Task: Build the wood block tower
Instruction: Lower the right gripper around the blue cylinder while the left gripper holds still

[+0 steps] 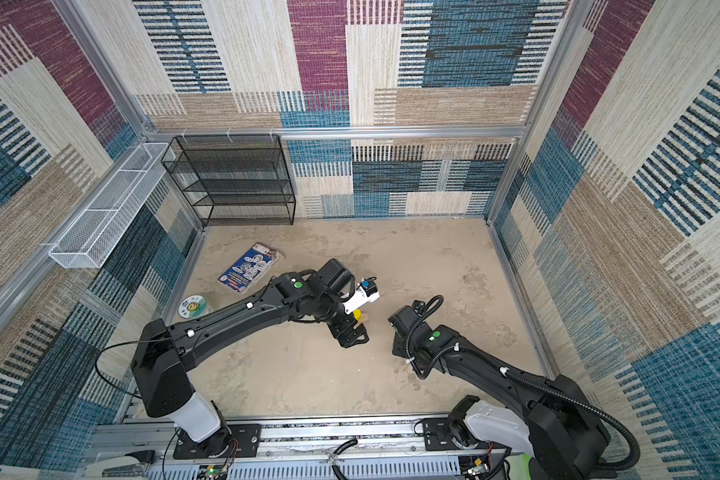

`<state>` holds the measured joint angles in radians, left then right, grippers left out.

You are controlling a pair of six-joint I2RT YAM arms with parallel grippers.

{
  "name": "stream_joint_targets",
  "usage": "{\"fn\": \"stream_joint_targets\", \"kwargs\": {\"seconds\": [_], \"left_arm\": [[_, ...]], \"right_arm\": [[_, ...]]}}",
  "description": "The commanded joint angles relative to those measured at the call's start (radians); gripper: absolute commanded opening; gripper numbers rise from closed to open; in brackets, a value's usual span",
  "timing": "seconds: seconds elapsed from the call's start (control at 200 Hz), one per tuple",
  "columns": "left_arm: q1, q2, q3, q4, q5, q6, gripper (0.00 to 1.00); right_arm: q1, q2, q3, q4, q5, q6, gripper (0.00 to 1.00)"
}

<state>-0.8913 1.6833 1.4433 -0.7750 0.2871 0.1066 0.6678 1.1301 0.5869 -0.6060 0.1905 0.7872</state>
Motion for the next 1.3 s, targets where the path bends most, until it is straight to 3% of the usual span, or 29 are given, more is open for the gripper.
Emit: {"fn": "stream_joint_targets", "kwargs": {"seconds": [0.0, 0.205, 0.426, 0.786, 1.292], "left_arm": [[0.000, 0.002, 0.011, -0.052, -0.030, 0.025, 0.94], [0.001, -0.008, 0.008, -0.052, -0.010, 0.021, 1.00], [0.001, -0.019, 0.011, -0.052, -0.030, 0.019, 1.00], [0.001, -0.030, 0.008, -0.052, -0.017, 0.015, 1.00], [0.001, -0.050, 0.006, -0.051, -0.012, 0.016, 1.00]], "right_arm": [[-0.002, 0.015, 0.010, 0.038, -0.002, -0.016, 0.48], [-0.006, 0.029, 0.006, 0.049, -0.005, -0.022, 0.49], [-0.007, 0.045, 0.007, 0.064, -0.010, -0.037, 0.44], [-0.008, 0.072, 0.019, 0.055, -0.002, -0.046, 0.48], [-0.008, 0.067, 0.003, 0.057, -0.010, -0.042, 0.45]]}}
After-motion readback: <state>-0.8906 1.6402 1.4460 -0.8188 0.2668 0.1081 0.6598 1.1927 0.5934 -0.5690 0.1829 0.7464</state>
